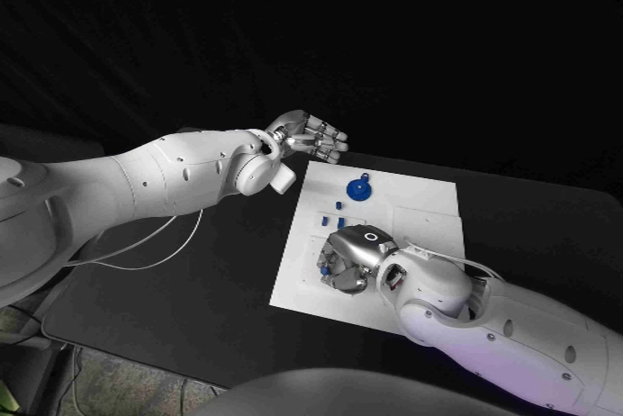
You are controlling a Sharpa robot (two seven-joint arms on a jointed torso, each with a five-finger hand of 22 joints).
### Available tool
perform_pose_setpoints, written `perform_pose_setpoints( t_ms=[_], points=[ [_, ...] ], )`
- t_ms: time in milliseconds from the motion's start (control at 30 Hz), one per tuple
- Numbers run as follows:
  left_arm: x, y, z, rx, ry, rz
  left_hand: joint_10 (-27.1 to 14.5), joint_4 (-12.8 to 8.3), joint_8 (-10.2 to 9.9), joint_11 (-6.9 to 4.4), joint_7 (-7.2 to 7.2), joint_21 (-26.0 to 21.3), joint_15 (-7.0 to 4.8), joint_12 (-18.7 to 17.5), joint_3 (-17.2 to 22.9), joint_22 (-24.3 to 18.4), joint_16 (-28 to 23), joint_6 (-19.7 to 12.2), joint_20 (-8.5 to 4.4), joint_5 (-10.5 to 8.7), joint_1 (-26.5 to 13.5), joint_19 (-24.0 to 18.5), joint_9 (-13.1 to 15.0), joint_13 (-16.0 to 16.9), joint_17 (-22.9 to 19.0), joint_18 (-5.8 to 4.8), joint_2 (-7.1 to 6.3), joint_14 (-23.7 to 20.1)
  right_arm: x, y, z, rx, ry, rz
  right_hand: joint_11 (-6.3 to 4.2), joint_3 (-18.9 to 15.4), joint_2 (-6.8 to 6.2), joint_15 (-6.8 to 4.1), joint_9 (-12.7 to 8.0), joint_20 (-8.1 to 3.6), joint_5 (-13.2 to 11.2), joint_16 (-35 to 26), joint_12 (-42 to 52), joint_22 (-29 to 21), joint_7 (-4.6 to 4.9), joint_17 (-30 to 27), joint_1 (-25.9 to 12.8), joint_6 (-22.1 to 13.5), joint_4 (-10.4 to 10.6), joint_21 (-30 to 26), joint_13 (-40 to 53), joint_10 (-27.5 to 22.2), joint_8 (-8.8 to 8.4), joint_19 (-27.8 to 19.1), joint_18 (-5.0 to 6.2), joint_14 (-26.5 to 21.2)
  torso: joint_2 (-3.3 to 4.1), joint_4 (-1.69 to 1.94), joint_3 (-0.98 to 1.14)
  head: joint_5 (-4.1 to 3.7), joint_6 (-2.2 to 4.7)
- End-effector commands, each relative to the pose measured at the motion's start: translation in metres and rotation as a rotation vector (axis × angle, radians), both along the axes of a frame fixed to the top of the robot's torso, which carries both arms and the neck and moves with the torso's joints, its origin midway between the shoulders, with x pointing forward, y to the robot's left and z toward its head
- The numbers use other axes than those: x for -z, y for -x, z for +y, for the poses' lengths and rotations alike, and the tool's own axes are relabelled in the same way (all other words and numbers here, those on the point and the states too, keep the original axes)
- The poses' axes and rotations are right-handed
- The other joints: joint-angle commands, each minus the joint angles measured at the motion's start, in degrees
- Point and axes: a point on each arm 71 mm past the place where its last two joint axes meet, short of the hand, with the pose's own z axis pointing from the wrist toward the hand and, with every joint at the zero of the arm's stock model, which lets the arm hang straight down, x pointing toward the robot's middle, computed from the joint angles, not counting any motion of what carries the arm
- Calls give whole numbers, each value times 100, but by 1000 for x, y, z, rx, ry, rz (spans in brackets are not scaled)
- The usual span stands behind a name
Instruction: Assemble the parts on the task board
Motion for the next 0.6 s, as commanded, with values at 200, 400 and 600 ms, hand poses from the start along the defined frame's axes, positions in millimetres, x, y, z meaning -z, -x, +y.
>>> perform_pose_setpoints(
  t_ms=[200,400,600],
  points=[
    [0,1,-1,15,9,11,-35,23,-9,19,21,36,19,-21,-23,-14,-16,-14,14,-20,-65,-24,1,0,6,-1,5,-38,2,0,-2,24,-21,4,117,8,-202,85,-10,83,44,-7,-2,-51,52,-13,-54,-200,45,-29,-13,-402,-19,213,67,18,2,0,4,-2,0],
    [0,1,0,15,8,14,-42,30,-9,21,23,35,21,-20,-28,-20,-16,-22,16,-22,-67,-23,1,0,7,0,1,-41,1,0,-4,34,-41,1,217,-145,-314,153,-10,165,77,0,6,-108,94,-25,24,-286,105,-56,-15,-761,-18,199,182,-26,2,-2,2,-12,2],
    [0,1,0,16,8,16,-42,30,-9,21,23,35,21,-20,-28,-20,-16,-22,16,-22,-67,-23,1,0,7,0,1,-41,0,1,-4,42,-75,3,297,-595,-362,213,-20,224,165,16,20,-180,75,-48,170,-600,209,-75,-15,-1137,-19,214,263,-34,0,-4,2,-21,9]
  ],
)
